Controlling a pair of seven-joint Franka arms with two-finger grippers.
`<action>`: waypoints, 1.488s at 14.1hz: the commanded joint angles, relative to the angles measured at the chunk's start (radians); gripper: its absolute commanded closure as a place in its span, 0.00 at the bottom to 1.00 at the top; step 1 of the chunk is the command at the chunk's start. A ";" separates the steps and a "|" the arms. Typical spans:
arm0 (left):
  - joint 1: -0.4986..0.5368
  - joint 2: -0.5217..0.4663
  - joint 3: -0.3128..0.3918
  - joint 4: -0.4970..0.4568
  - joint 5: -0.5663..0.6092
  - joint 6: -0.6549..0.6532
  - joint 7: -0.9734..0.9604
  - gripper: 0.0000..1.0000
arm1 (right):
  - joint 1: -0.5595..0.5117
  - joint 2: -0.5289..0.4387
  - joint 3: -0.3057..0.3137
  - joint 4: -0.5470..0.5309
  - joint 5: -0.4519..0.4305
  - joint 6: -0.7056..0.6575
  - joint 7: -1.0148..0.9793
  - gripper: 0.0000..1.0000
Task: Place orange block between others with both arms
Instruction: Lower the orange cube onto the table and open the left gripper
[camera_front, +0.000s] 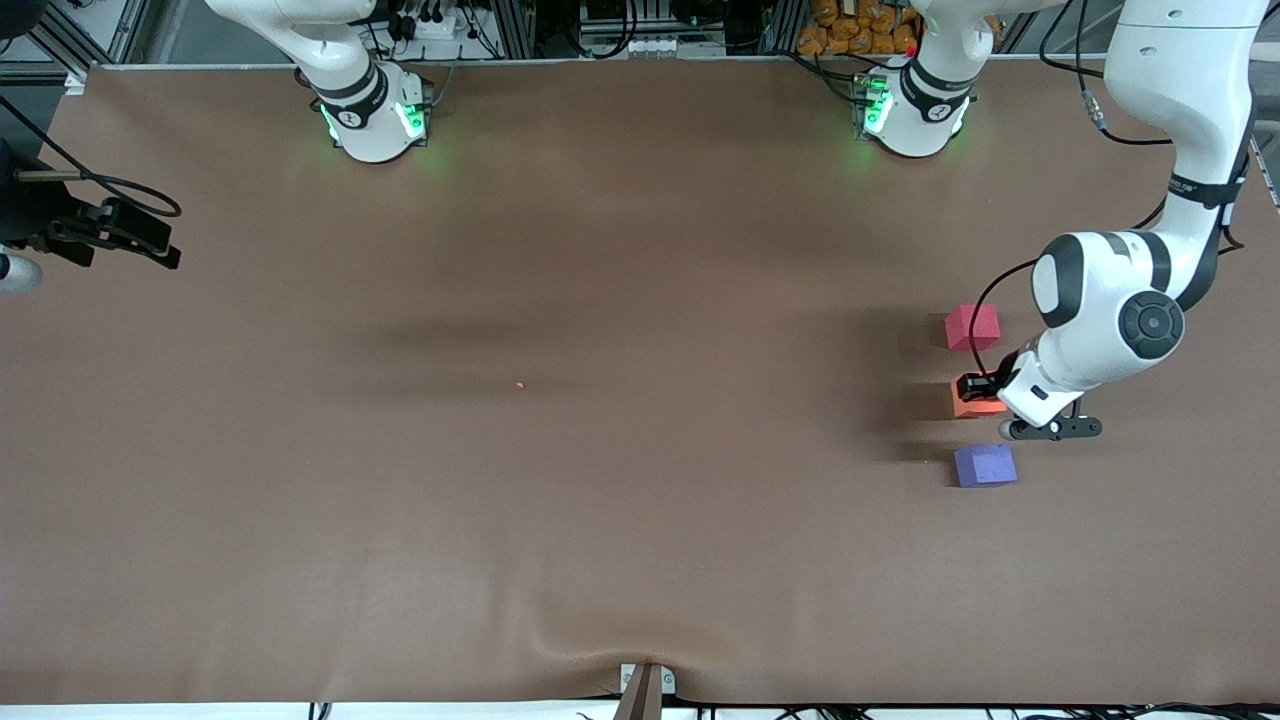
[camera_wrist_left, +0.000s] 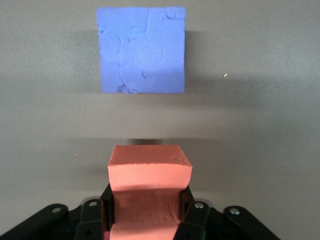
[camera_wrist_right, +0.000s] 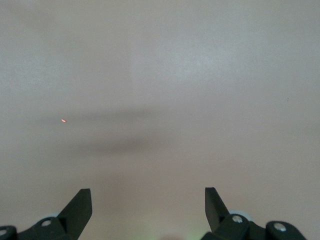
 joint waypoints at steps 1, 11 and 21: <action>0.037 -0.031 -0.014 -0.043 -0.017 0.036 0.049 1.00 | -0.006 -0.026 0.003 -0.028 -0.005 0.012 -0.022 0.00; 0.040 0.001 -0.014 -0.068 -0.017 0.107 0.078 1.00 | -0.008 -0.023 0.003 -0.028 -0.004 0.008 -0.020 0.00; 0.040 0.024 -0.014 -0.052 -0.017 0.105 0.090 0.00 | -0.006 -0.022 0.003 -0.026 -0.004 0.005 -0.016 0.00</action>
